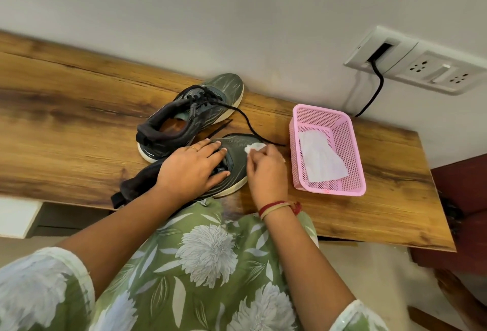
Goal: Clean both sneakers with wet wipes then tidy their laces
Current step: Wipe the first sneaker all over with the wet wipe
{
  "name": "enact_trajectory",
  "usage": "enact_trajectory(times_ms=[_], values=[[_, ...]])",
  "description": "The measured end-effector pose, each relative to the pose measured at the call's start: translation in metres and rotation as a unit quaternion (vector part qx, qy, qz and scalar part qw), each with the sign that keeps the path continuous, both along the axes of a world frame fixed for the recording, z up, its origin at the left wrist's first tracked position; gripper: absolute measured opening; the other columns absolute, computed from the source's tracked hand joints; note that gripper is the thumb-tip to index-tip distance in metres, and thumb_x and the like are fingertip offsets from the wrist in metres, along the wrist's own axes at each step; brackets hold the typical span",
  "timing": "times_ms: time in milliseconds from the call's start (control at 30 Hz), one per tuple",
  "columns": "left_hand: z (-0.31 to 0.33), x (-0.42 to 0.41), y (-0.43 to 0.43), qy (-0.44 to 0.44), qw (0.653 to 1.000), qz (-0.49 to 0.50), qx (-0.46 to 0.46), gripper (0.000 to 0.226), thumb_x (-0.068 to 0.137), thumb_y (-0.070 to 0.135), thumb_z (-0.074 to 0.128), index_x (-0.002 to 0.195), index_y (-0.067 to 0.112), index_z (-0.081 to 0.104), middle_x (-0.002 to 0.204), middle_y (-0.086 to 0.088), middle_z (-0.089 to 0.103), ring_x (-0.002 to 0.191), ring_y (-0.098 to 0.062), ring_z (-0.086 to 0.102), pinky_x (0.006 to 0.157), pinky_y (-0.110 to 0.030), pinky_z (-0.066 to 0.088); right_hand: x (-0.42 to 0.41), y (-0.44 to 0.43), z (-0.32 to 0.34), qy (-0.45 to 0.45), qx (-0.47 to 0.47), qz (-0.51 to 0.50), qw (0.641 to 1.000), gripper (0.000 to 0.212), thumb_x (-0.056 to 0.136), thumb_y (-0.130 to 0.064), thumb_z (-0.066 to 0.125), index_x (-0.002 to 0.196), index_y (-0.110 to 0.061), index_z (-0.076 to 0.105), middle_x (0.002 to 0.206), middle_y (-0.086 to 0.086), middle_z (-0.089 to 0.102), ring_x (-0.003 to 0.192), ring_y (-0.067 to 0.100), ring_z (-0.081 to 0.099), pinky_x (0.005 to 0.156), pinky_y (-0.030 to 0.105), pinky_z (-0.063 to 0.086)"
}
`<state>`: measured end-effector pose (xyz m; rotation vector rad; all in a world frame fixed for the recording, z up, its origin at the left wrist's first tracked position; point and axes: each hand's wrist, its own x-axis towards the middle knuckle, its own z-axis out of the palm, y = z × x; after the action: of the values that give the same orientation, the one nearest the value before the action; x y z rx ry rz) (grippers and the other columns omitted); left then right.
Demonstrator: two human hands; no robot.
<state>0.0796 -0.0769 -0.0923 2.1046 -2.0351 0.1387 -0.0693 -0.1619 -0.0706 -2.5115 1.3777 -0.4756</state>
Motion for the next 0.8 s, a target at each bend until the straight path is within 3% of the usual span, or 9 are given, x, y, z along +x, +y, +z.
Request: enact_trajectory(times_ms=[67, 167, 267, 333, 467, 567, 633, 700, 800], values=[[0.0, 0.0, 0.0, 0.008, 1.0, 0.002, 0.007, 0.061, 0.086, 0.055, 0.035, 0.116, 0.012, 0.067, 0.118, -0.008, 0.067, 0.107, -0.025, 0.065, 0.079, -0.036, 0.057, 0.004, 0.007, -0.002, 0.041, -0.033, 0.039, 0.998, 0.009, 0.08, -0.011, 0.067, 0.076, -0.004, 0.07, 0.077, 0.012, 0.054, 0.069, 0.03, 0.056, 0.062, 0.034, 0.048], [0.001, 0.0, 0.0, 0.015, 1.0, 0.007, 0.015, 0.061, 0.087, 0.055, 0.035, 0.117, 0.013, 0.066, 0.118, -0.008, 0.067, 0.106, -0.025, 0.065, 0.077, -0.036, 0.058, 0.003, 0.006, 0.0, 0.021, 0.002, 0.075, 0.997, 0.014, 0.085, -0.013, 0.061, 0.078, -0.005, 0.07, 0.08, 0.012, 0.053, 0.073, 0.029, 0.055, 0.065, 0.035, 0.046], [0.001, 0.0, 0.001, 0.011, 1.0, 0.008, 0.018, 0.06, 0.087, 0.055, 0.035, 0.117, 0.013, 0.067, 0.118, -0.007, 0.067, 0.106, -0.025, 0.065, 0.076, -0.036, 0.057, -0.003, -0.004, 0.009, -0.112, 0.028, -0.028, 0.993, 0.013, 0.088, -0.014, 0.059, 0.089, -0.007, 0.07, 0.089, 0.012, 0.056, 0.08, 0.025, 0.055, 0.071, 0.033, 0.046], [0.001, 0.0, 0.001, 0.009, 1.0, 0.007, 0.02, 0.06, 0.087, 0.055, 0.036, 0.116, 0.014, 0.067, 0.118, -0.007, 0.067, 0.105, -0.025, 0.066, 0.076, -0.035, 0.056, -0.002, -0.011, 0.011, -0.145, 0.033, -0.079, 0.986, 0.014, 0.089, -0.013, 0.06, 0.094, -0.006, 0.071, 0.091, 0.013, 0.058, 0.081, 0.026, 0.056, 0.072, 0.035, 0.047], [0.002, 0.0, 0.0, 0.008, 0.999, 0.009, 0.029, 0.06, 0.086, 0.055, 0.036, 0.117, 0.014, 0.067, 0.119, -0.007, 0.067, 0.105, -0.024, 0.066, 0.076, -0.035, 0.056, 0.005, -0.005, 0.006, -0.041, 0.066, -0.039, 0.996, 0.018, 0.091, -0.014, 0.056, 0.095, -0.005, 0.07, 0.096, 0.014, 0.057, 0.086, 0.028, 0.056, 0.076, 0.034, 0.046], [0.003, 0.0, 0.0, 0.005, 0.999, 0.008, 0.033, 0.061, 0.086, 0.055, 0.035, 0.118, 0.013, 0.066, 0.119, -0.007, 0.067, 0.105, -0.024, 0.066, 0.077, -0.035, 0.056, 0.01, 0.011, 0.002, 0.05, 0.016, 0.016, 0.999, 0.017, 0.09, -0.012, 0.053, 0.089, -0.004, 0.069, 0.094, 0.013, 0.056, 0.087, 0.03, 0.056, 0.076, 0.035, 0.045], [0.003, 0.0, 0.001, 0.011, 0.999, 0.008, 0.034, 0.061, 0.086, 0.055, 0.036, 0.118, 0.013, 0.066, 0.119, -0.008, 0.067, 0.105, -0.025, 0.066, 0.077, -0.035, 0.057, 0.01, 0.016, 0.005, 0.059, 0.033, 0.035, 0.997, 0.018, 0.092, -0.014, 0.052, 0.093, -0.006, 0.069, 0.097, 0.01, 0.056, 0.09, 0.026, 0.056, 0.077, 0.032, 0.043], [0.003, 0.0, 0.001, 0.015, 0.999, 0.008, 0.032, 0.06, 0.087, 0.055, 0.036, 0.117, 0.013, 0.066, 0.119, -0.008, 0.067, 0.105, -0.025, 0.066, 0.076, -0.035, 0.057, 0.004, 0.014, 0.011, -0.001, 0.105, 0.012, 0.994, 0.017, 0.092, -0.017, 0.054, 0.096, -0.01, 0.07, 0.098, 0.004, 0.054, 0.087, 0.018, 0.053, 0.077, 0.026, 0.038], [0.002, 0.0, 0.001, 0.015, 0.999, 0.007, 0.029, 0.06, 0.087, 0.055, 0.036, 0.118, 0.013, 0.066, 0.119, -0.008, 0.066, 0.106, -0.025, 0.065, 0.076, -0.036, 0.057, -0.003, -0.001, 0.017, -0.193, 0.136, -0.134, 0.963, 0.009, 0.087, -0.015, 0.062, 0.086, -0.014, 0.071, 0.092, 0.003, 0.057, 0.083, 0.017, 0.055, 0.077, 0.027, 0.044]])
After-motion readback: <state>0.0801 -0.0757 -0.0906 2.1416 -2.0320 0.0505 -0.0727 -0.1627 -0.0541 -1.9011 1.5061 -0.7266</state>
